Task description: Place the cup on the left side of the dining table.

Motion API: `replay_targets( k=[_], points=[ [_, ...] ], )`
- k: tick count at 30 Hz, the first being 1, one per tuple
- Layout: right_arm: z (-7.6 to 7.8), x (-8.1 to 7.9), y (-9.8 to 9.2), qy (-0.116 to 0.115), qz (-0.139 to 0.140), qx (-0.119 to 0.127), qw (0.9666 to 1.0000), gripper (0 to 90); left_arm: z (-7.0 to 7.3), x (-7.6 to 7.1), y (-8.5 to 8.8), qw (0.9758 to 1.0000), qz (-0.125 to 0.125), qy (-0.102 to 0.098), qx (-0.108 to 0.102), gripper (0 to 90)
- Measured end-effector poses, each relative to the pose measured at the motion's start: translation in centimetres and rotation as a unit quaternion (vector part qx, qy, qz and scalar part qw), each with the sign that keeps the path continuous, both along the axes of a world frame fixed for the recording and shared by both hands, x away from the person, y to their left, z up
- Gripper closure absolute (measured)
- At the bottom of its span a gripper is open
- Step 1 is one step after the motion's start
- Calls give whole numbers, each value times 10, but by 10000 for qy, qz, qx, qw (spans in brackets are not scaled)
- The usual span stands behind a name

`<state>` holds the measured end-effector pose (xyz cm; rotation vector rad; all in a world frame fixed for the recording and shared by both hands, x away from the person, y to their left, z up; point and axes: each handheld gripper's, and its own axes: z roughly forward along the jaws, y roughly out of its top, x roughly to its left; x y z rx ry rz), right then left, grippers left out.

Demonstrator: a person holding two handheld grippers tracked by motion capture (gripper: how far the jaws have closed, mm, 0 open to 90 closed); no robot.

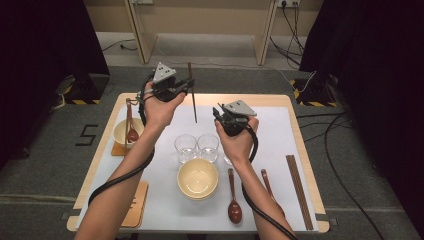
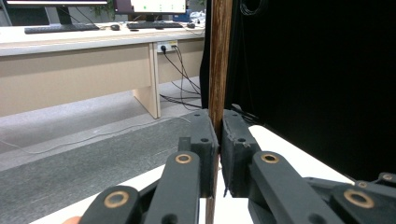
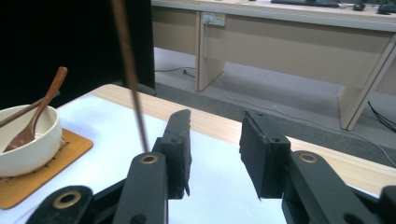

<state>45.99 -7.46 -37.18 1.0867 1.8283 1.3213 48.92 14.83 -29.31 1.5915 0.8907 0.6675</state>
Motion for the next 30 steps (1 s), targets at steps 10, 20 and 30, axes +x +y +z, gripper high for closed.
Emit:
replay_targets(
  k=[10, 20, 30],
  points=[
    [-5, -3, -18, 72, -131, -25, 9999, 635, 2, -9, 24, 9998, 207, -3, 19, 839],
    [-11, -6, -34, 121, -255, -26, 9996, 635, 1, -21, 47, 9994, 349, 22, -10, 839],
    [-16, -9, -51, 175, -406, 52, 9990, 634, -4, -36, 63, 9988, 482, 23, -68, 840]
  ],
)
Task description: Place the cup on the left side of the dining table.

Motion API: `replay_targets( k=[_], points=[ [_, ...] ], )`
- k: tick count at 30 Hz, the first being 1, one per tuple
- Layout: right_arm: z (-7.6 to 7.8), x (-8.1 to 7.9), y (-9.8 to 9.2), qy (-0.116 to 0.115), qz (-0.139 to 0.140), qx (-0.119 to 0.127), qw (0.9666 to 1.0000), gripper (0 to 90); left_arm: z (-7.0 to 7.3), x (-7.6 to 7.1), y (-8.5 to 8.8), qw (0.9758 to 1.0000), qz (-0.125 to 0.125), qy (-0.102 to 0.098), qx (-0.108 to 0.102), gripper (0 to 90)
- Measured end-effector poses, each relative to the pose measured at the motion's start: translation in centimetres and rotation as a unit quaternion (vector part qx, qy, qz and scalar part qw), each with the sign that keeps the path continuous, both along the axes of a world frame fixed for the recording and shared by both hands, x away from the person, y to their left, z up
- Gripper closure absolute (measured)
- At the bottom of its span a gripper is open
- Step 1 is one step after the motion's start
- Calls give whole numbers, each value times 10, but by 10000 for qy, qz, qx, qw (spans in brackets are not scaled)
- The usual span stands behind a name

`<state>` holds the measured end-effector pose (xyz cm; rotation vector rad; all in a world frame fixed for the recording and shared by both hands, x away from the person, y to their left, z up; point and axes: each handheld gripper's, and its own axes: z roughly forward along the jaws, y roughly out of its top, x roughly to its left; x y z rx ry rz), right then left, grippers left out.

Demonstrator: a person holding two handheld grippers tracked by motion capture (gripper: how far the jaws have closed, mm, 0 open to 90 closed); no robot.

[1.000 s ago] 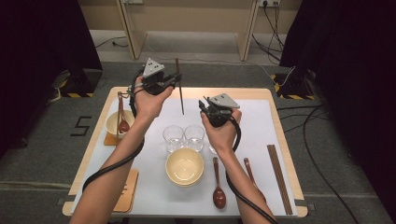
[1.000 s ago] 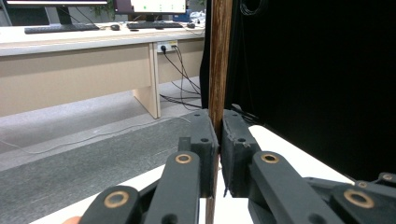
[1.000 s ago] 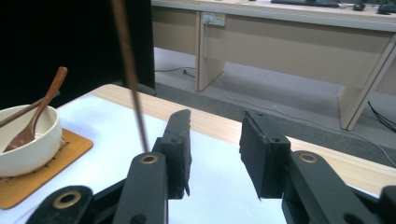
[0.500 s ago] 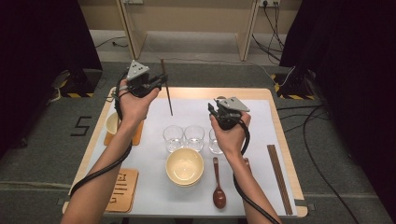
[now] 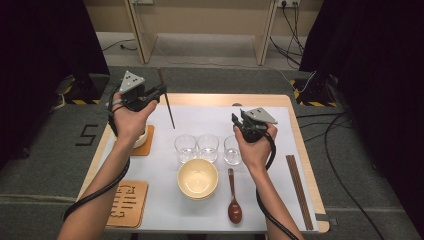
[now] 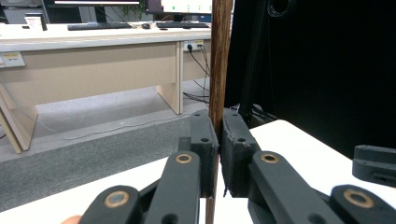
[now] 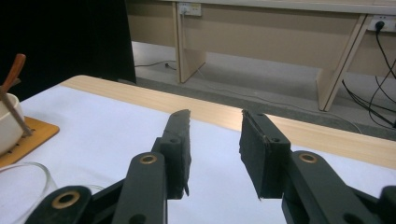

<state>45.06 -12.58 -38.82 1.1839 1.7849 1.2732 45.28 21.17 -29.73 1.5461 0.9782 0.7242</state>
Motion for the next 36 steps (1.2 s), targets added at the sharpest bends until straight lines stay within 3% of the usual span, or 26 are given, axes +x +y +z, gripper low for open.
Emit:
replay_targets(
  k=[25, 36],
  points=[
    [-18, -22, -34, 4, -177, 127, 9998, 628, -13, -39, 36, 9998, 160, 66, 37, 840],
    [-30, -33, -44, 51, -196, 226, 9995, 622, -23, -59, 54, 9997, 204, 120, -47, 840]
  ],
)
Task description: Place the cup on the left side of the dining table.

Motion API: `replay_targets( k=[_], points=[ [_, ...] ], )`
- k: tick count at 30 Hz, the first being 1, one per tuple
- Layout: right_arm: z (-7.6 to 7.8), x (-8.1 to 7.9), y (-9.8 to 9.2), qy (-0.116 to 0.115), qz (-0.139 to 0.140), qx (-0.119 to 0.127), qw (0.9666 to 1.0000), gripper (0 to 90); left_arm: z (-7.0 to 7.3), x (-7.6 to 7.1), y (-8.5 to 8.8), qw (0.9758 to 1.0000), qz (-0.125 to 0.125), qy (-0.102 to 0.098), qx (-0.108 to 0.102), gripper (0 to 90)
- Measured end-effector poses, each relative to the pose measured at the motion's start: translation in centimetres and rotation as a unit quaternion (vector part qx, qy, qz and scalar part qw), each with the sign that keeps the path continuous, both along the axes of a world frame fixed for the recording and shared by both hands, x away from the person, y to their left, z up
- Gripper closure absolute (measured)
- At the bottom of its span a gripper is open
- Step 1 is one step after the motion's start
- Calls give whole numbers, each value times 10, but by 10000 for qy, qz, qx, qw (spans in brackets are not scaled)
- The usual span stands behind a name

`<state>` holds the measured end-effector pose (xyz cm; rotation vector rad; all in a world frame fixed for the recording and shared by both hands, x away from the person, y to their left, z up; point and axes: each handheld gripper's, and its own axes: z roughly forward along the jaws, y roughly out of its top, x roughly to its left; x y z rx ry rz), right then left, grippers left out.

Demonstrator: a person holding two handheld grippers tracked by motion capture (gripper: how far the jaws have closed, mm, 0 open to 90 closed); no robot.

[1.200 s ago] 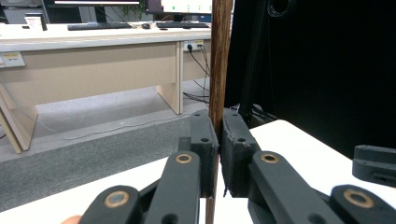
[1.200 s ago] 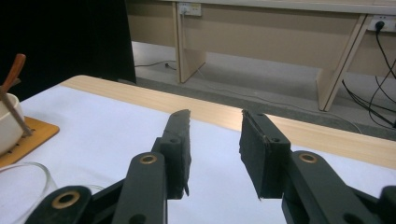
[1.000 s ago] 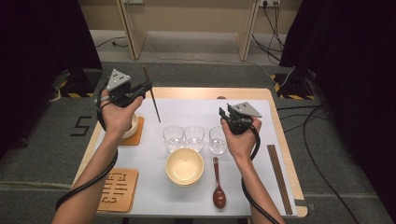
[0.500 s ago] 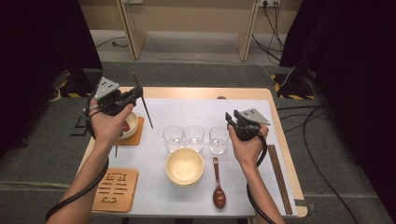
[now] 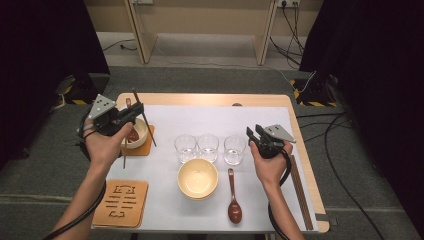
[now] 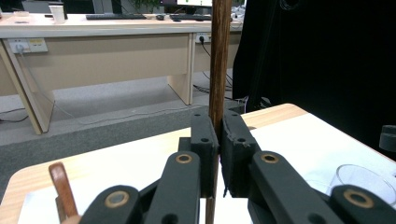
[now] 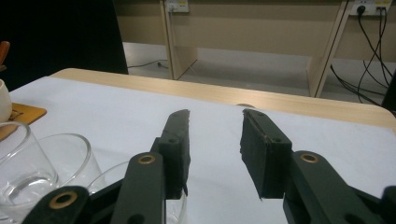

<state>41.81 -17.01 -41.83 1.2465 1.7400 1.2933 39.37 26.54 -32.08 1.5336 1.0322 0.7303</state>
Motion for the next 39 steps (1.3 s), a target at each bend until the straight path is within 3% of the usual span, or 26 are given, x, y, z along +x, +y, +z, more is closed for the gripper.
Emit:
replay_targets(
  k=[4, 19, 29, 39],
  points=[
    [-7, -5, -3, 20, 78, 26, 10000, 617, -3, -8, 5, 9999, -64, 45, -120, 840],
    [-24, -24, -23, -42, -153, 130, 9998, 620, -12, -34, 21, 10000, 64, 11, -13, 840],
    [-26, -25, -31, -10, -257, 148, 9996, 618, -24, -55, 33, 9999, 104, 72, -50, 840],
    [-30, -24, -31, 56, -263, 130, 9996, 618, -25, -72, 37, 9999, 49, 99, -82, 840]
  ],
)
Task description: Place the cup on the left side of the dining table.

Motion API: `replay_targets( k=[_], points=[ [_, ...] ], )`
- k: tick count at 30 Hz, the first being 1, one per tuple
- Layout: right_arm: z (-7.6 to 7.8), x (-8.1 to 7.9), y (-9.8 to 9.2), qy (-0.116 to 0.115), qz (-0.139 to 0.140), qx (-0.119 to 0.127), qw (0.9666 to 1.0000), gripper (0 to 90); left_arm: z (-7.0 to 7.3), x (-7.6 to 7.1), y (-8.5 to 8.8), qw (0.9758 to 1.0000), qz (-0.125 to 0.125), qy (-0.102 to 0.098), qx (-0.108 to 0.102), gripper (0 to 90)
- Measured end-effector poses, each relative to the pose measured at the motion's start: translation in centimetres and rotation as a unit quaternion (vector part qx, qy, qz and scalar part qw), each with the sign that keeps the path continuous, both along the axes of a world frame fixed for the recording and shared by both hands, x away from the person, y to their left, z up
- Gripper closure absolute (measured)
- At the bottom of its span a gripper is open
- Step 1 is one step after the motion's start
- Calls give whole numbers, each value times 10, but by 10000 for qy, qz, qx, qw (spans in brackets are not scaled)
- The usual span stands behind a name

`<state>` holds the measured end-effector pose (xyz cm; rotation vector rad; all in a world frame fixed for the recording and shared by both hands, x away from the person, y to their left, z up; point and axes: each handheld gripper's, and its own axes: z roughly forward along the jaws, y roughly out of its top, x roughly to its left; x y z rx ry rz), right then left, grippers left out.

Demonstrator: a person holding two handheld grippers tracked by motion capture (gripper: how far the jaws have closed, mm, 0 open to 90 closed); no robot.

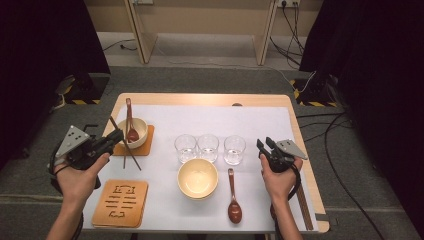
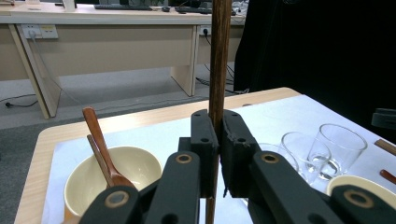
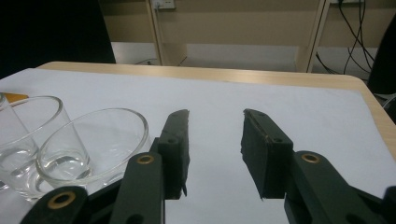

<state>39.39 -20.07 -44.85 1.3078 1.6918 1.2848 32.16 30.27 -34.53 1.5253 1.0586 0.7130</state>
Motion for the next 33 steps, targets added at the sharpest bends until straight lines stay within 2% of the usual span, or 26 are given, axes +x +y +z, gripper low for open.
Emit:
replay_targets(
  k=[3, 17, 28, 33],
  points=[
    [0, 0, 1, 0, 7, -3, 10000, 618, -1, -4, 1, 10000, 12, -2, 91, 839],
    [0, 0, 0, -7, 0, 4, 10000, 618, -2, -25, 12, 9999, 42, 19, 116, 839],
    [0, 0, -1, -10, -5, -1, 10000, 618, -6, -45, 25, 9996, 127, 78, 227, 840],
    [1, -1, 0, -16, -9, 22, 10000, 619, -11, -43, 34, 9995, 234, 132, 189, 839]
  ],
)
